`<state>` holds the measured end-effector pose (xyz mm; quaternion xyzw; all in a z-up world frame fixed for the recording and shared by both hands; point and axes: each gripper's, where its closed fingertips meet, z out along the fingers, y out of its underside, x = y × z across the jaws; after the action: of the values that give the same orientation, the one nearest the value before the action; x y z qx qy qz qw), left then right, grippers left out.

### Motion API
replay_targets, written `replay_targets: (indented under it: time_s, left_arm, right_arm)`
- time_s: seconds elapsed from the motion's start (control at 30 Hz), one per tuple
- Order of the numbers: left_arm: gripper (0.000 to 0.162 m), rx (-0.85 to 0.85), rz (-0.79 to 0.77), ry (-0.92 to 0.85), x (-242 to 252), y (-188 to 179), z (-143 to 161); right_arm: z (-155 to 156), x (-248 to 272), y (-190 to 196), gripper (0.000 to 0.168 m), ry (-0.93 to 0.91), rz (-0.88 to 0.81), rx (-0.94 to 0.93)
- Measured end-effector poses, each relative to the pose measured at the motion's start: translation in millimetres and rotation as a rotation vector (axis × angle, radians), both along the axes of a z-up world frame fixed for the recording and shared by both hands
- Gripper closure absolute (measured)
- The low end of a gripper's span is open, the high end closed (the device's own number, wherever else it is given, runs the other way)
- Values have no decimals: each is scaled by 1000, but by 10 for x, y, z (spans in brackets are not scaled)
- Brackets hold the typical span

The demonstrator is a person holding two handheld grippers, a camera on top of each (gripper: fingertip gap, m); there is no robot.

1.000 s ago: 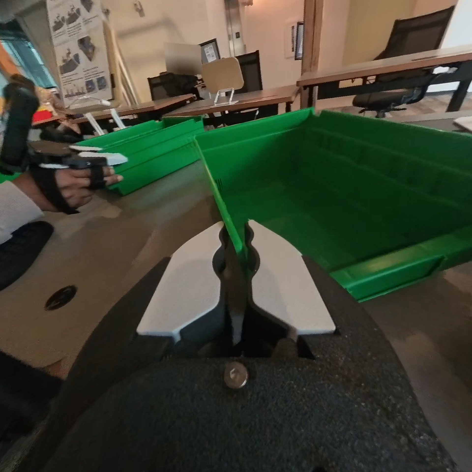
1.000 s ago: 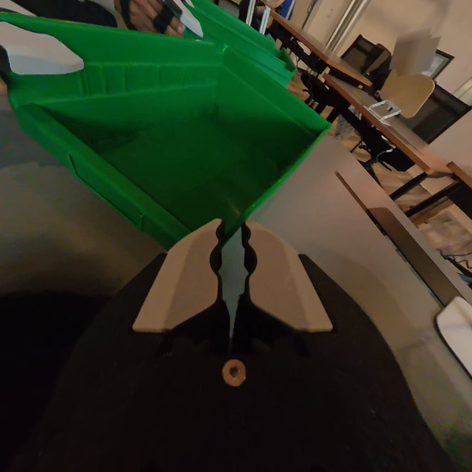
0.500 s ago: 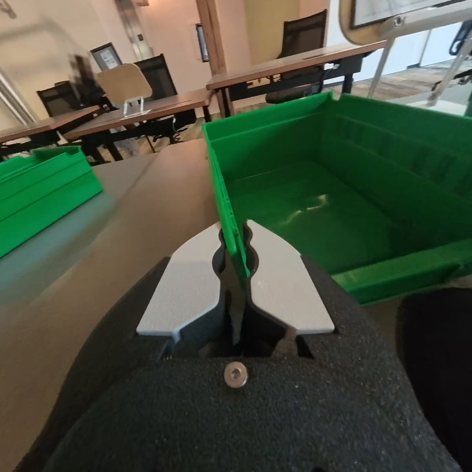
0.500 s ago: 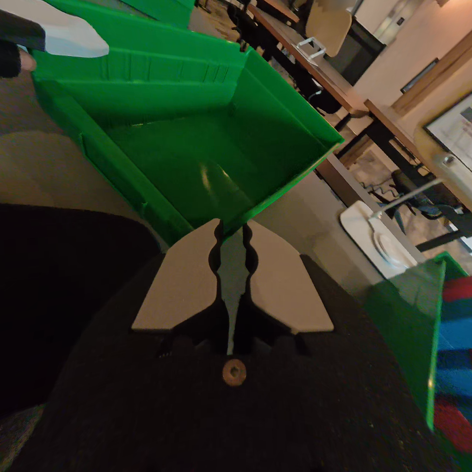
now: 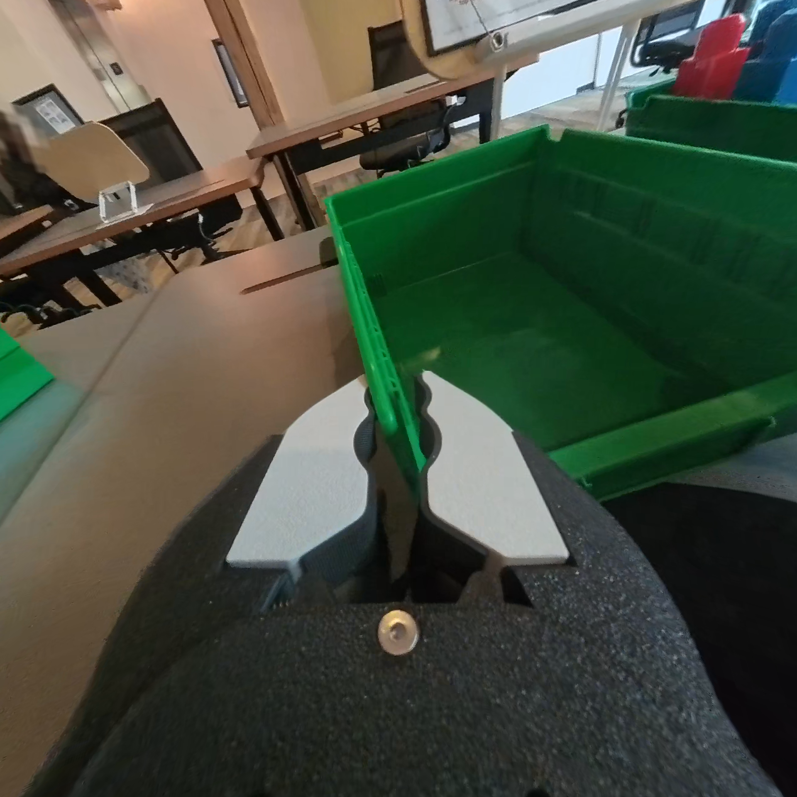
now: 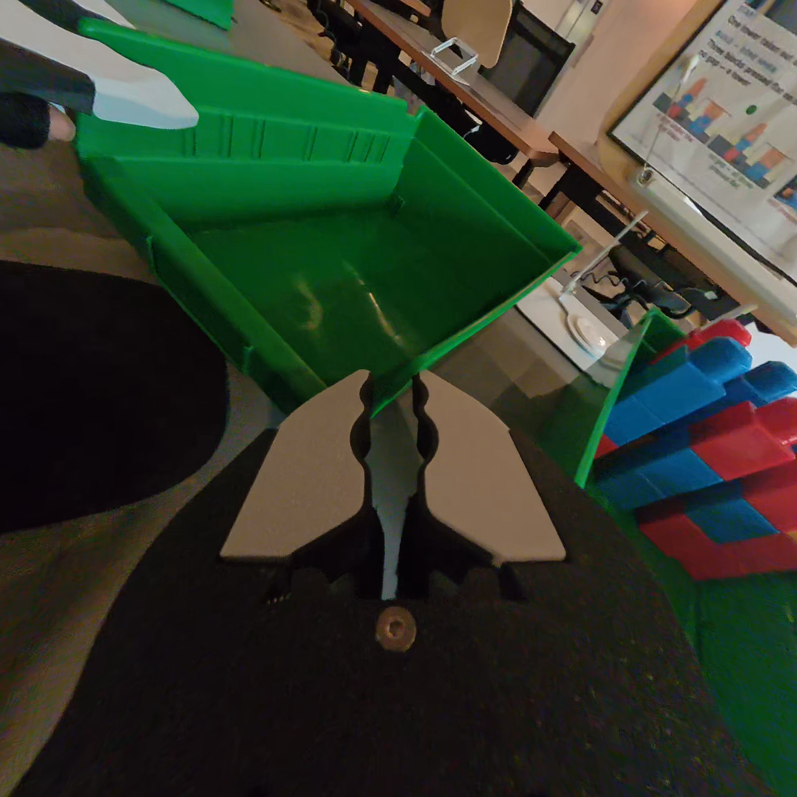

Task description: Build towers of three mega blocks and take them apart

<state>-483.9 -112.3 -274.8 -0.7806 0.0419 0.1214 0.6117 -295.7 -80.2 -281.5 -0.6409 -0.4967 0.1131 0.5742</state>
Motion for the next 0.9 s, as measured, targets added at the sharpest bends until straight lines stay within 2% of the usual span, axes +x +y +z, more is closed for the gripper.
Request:
replay_targets:
  time_s: [0.07,0.33,0.4,0.47,0.5,0.57,0.63,0.7,0.77,0.83,0.9]
  left_arm:
    - [147,-5,-16,0,77,33,-5]
    - [145,2,-39,13,247,70,-10]
    - [136,-15,-49,34,263,61,-21]
    - [118,-34,-52,54,298,41,-18]
    - [108,-18,-32,76,305,23,31]
    - [101,76,-2,147,381,-33,245]
    - [97,180,-7,190,587,-109,507]
    - [95,274,-78,165,962,-176,754]
    - [94,365,-207,83,1478,-242,961]
    - [90,404,-353,-13,2023,-281,1044]
    - [85,384,-451,-82,2452,-250,990]
  right_arm:
    - [-18,54,29,145,-3,-15,-11]
    - [-15,217,59,148,29,-38,-20]
    - [-15,212,41,145,36,-22,-30]
    - [25,216,13,141,62,-6,-30]
    - [90,230,-13,138,95,3,-24]
    - [276,300,-88,132,174,28,-10]
    - [509,431,-159,120,259,50,7]
    - [731,643,-167,104,327,40,37]
    - [892,914,-92,78,371,-1,61]
    - [981,1190,-2,53,396,-29,67]
    - [1019,1497,135,40,407,-78,89]
